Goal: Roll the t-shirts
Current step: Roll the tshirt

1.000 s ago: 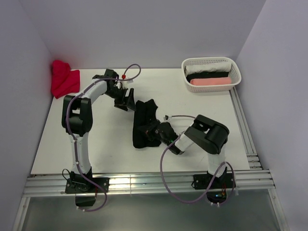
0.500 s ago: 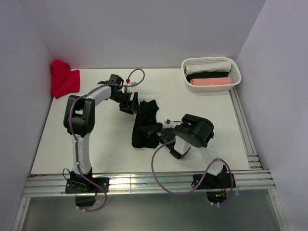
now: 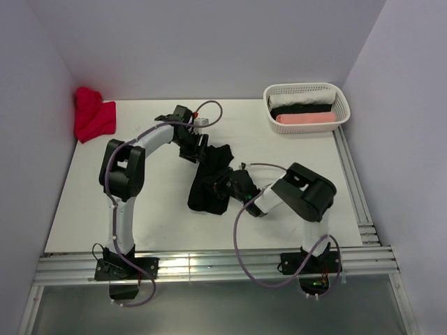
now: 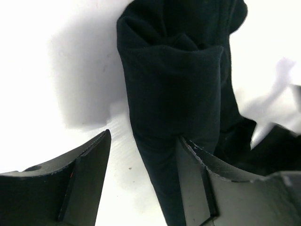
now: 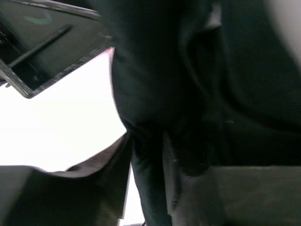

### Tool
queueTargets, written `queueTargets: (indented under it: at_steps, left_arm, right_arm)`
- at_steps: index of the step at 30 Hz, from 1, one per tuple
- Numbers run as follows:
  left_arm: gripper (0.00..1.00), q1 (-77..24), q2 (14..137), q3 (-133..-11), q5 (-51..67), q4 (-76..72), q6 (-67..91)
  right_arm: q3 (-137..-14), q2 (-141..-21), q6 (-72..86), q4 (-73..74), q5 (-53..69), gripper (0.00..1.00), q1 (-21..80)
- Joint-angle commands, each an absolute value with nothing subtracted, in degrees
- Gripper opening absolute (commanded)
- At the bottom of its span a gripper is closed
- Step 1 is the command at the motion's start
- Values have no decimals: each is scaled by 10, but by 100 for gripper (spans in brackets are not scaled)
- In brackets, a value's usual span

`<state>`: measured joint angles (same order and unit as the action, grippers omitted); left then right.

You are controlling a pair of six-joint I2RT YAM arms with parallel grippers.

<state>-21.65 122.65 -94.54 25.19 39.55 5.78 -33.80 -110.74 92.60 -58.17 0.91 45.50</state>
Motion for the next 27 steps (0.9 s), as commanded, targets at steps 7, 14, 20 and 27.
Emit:
queueTargets:
  at_steps: [7,14,20,27]
  left_arm:
    - [62,-255,1264,-1004,91,443,54]
    - [62,-275,1270,-1010,73,454,50]
    - [62,-286,1274,-1015,64,462,52]
    - [62,-288,1278,-1022,62,470,47]
  right_arm:
    - [-523,-963,742,25,-228,52,499]
    - [-748,-1020,695,270,-343,56,567]
    - [-921,-1143,665,413,-364,59,602]
    - [-990,-1200,664,496,-371,59,617]
